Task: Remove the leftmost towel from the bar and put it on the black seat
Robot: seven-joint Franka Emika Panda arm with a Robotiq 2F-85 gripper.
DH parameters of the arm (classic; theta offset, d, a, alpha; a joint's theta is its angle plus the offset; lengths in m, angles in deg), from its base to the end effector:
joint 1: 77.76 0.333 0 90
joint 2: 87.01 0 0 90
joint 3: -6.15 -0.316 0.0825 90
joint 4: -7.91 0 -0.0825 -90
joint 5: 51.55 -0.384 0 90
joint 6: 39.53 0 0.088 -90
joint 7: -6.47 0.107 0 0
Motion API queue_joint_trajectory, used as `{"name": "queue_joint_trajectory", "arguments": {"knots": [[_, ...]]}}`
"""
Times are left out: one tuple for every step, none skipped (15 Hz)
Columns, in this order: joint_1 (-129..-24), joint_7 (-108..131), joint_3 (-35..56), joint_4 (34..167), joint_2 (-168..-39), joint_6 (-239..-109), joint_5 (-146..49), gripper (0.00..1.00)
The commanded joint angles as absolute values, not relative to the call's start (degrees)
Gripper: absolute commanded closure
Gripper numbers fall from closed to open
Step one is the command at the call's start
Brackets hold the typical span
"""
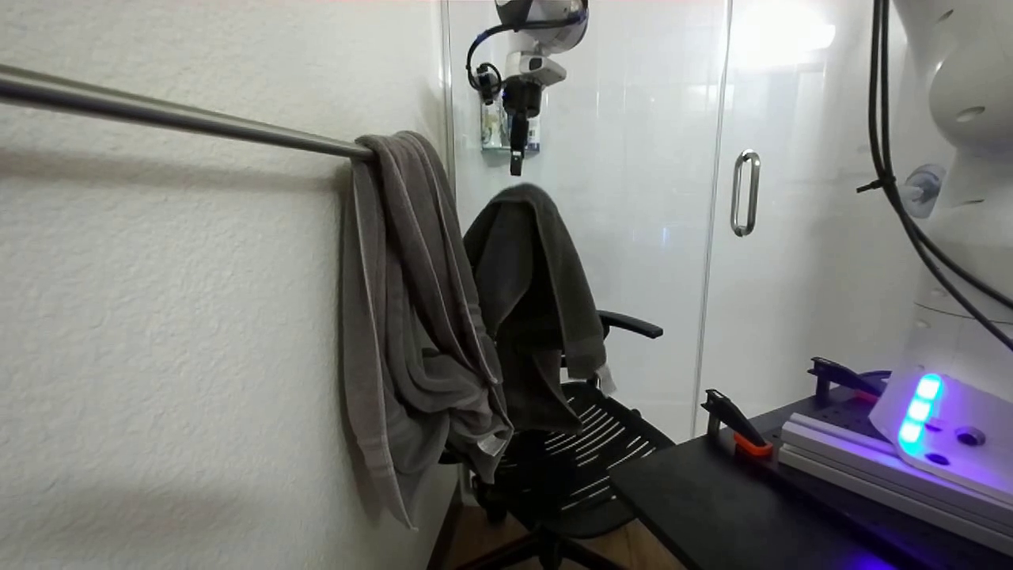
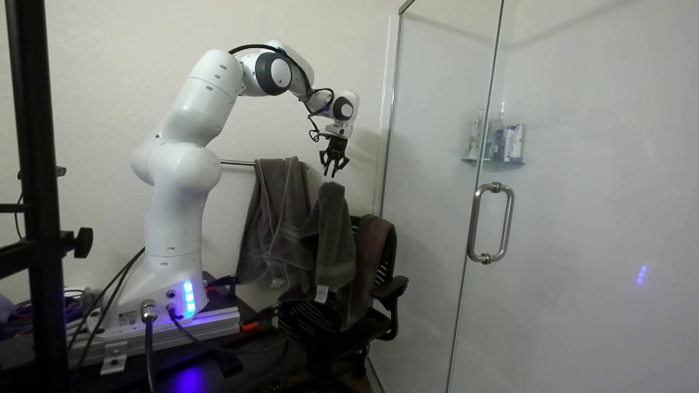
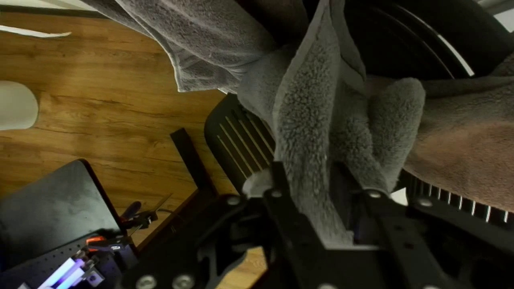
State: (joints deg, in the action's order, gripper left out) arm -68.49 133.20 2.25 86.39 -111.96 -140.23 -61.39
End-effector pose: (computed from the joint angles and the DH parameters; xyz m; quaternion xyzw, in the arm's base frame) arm 0.6642 0.1626 0.4670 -0.5276 0.8435 0.1002 0.0119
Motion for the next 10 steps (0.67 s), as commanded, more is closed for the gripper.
{"name": "queue_joint_trajectory", "arguments": {"knots": [[-68.1, 133.2, 2.1, 87.1, -111.3, -138.6, -63.0, 0.35], [-67.4, 135.1, 2.7, 86.9, -111.2, -137.7, -61.5, 0.27], [-67.0, 136.3, 3.0, 86.7, -111.1, -136.8, -60.6, 0.21], [-66.7, 138.1, 3.5, 86.8, -110.6, -135.3, -59.2, 0.13], [-65.9, 140.9, 4.1, 86.4, -110.5, -133.2, -56.9, 0.08], [-65.2, 143.3, 4.5, 85.5, -110.7, -129.7, -54.4, 0.02], [-66.5, 140.0, 3.2, 85.8, -111.5, -133.5, -57.0, 0.17], [-66.2, 141.4, 3.4, 85.7, -111.3, -131.7, -55.6, 0.11], [-66.0, 142.2, 3.5, 85.5, -111.3, -130.9, -55.0, 0.04], [-65.9, 142.6, 3.6, 85.5, -111.3, -130.8, -54.8, 0.01]]}}
